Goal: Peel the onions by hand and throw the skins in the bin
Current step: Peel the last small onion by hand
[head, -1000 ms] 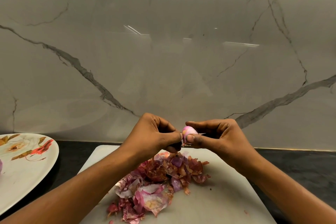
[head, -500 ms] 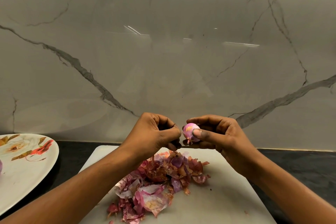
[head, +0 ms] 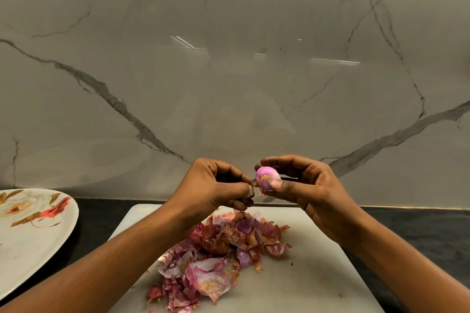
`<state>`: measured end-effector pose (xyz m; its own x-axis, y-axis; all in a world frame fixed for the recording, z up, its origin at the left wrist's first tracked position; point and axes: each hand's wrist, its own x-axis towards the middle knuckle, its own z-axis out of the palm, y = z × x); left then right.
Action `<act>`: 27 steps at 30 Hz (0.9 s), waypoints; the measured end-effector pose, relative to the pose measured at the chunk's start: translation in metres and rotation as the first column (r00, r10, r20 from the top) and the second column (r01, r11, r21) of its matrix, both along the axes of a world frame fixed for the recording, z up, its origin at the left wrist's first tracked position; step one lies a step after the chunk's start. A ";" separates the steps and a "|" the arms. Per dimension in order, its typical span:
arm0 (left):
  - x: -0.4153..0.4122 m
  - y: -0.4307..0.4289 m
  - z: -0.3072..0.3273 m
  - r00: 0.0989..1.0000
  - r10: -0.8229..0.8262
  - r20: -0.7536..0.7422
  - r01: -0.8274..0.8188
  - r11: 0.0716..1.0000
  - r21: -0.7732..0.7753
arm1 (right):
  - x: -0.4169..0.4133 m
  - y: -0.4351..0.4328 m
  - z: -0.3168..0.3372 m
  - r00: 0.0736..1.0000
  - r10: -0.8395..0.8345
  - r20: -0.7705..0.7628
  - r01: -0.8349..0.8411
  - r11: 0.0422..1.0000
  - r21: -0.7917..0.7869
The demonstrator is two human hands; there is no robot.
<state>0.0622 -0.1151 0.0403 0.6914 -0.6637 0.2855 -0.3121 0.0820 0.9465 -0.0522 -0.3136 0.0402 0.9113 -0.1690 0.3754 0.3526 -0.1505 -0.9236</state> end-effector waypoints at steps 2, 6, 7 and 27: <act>0.001 0.000 -0.001 1.000 -0.011 -0.009 0.011 1.000 -0.001 | 0.000 0.000 0.000 1.000 -0.010 -0.003 0.010 1.000 -0.015; 0.000 0.000 -0.001 0.999 -0.024 -0.032 0.023 1.000 -0.005 | 0.000 0.001 0.000 0.999 -0.033 -0.005 0.032 0.999 -0.017; 0.000 0.000 -0.001 0.999 -0.033 -0.036 0.033 0.999 -0.006 | 0.000 0.001 0.000 0.999 -0.034 -0.004 0.034 0.999 -0.020; 0.000 0.001 0.000 0.998 -0.059 0.012 0.059 0.998 0.021 | 0.000 0.002 -0.001 1.000 -0.020 0.005 0.020 0.999 -0.043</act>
<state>0.0624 -0.1142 0.0407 0.6476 -0.7089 0.2793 -0.3188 0.0808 0.9444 -0.0526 -0.3117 0.0392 0.9064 -0.1706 0.3864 0.3529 -0.1971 -0.9147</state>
